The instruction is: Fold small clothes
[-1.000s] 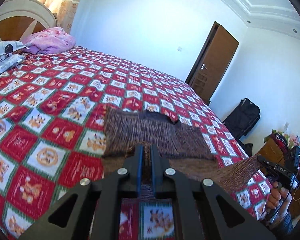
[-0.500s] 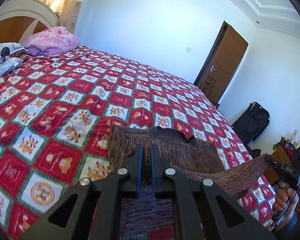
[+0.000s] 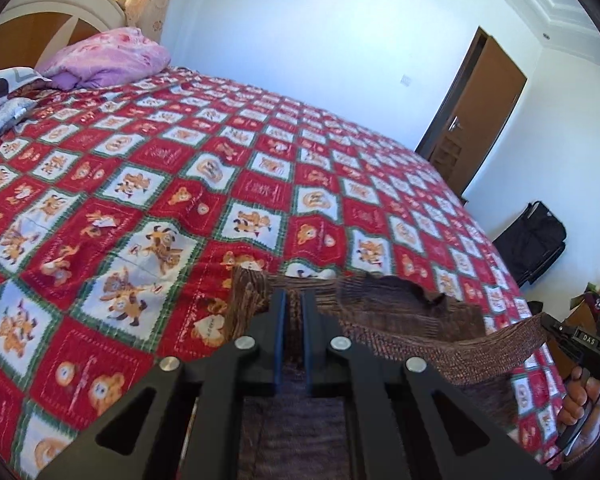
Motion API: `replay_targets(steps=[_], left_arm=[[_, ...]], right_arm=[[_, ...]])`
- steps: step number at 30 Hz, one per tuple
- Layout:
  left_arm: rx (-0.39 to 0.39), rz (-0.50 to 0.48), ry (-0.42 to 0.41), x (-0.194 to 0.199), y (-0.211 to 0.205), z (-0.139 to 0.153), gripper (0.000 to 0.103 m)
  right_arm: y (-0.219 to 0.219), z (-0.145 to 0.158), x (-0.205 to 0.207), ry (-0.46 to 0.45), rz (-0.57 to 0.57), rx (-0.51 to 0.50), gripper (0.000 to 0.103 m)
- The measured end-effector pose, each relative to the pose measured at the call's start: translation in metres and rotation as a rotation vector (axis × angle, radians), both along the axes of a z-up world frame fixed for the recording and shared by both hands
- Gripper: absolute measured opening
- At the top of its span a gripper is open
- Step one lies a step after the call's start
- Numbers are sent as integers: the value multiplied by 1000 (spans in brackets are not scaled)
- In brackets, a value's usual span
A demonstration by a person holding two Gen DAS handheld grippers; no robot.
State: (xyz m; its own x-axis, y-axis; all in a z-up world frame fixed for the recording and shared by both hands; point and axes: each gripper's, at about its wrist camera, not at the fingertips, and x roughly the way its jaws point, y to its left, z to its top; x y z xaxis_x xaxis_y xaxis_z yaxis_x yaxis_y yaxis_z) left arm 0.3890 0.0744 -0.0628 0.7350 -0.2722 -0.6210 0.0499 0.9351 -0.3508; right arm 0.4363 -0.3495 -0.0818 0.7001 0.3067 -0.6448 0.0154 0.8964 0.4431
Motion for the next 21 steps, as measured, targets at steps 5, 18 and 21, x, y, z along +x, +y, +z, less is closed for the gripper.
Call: replay_targets(steps=[5,18,21], left_arm=[[12,0,55,30,-3,-24,8],[63,82,97,47,16,-33,10],[130,2,97,19,5,-30,29]], right_arm=[[-4,-30,47,97,5,24,6],[2,-37,74,70,89,28,58],[41,-36,41,99,301,-20,58]])
